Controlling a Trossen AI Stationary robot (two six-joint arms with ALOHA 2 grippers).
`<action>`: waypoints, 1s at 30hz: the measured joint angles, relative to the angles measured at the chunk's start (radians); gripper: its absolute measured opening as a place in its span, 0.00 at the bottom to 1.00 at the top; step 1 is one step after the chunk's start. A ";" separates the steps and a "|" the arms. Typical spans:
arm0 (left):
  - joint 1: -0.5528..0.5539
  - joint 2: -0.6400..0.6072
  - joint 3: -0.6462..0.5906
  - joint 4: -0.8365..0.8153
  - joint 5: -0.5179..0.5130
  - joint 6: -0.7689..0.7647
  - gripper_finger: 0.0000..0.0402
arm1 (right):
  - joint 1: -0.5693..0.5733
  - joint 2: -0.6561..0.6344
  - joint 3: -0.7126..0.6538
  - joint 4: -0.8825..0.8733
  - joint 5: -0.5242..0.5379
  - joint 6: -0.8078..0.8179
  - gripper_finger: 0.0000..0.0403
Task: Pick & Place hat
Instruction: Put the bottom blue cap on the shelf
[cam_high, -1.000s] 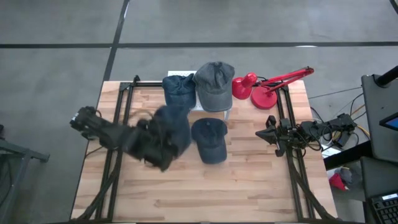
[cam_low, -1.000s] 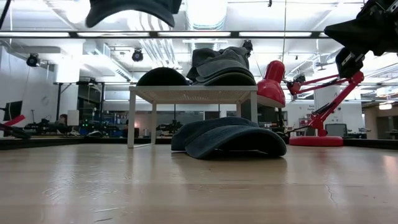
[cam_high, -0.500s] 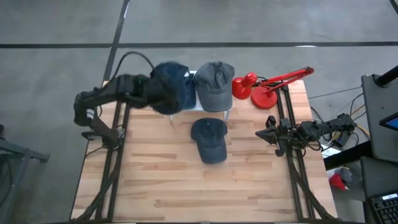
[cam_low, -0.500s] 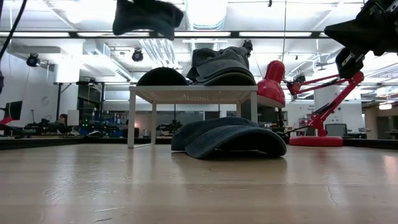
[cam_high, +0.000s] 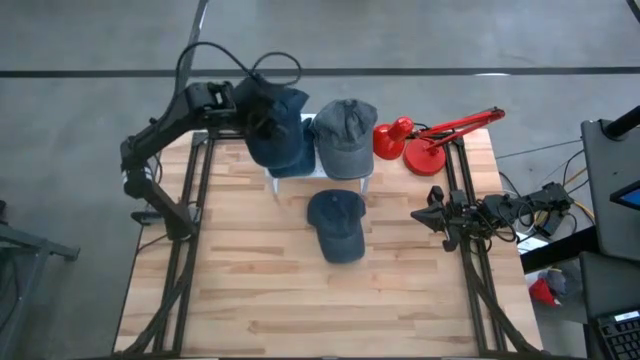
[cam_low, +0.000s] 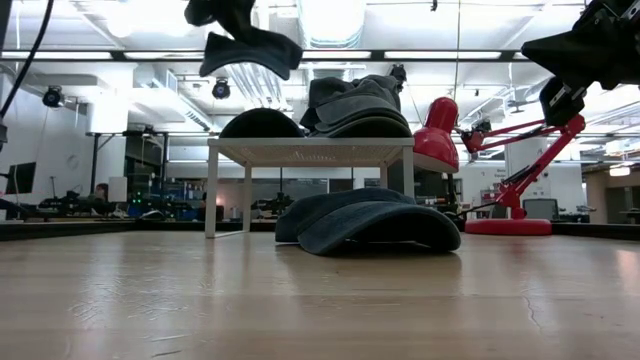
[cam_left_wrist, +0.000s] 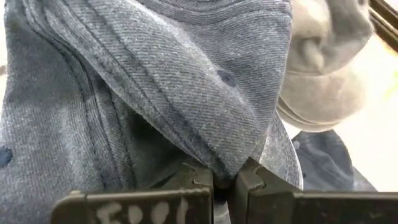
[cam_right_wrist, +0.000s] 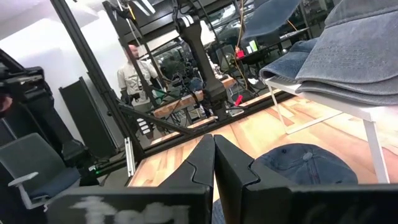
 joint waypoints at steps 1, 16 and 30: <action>0.018 0.002 0.000 -0.001 0.014 0.001 0.02 | 0.000 0.000 0.000 0.000 0.000 0.000 0.02; 0.178 0.003 -0.175 0.133 0.314 -0.050 0.02 | 0.000 0.000 0.000 0.000 0.000 0.000 0.02; 0.217 0.003 -0.301 0.255 0.433 -0.018 0.02 | 0.000 0.000 0.000 0.000 0.000 0.026 0.02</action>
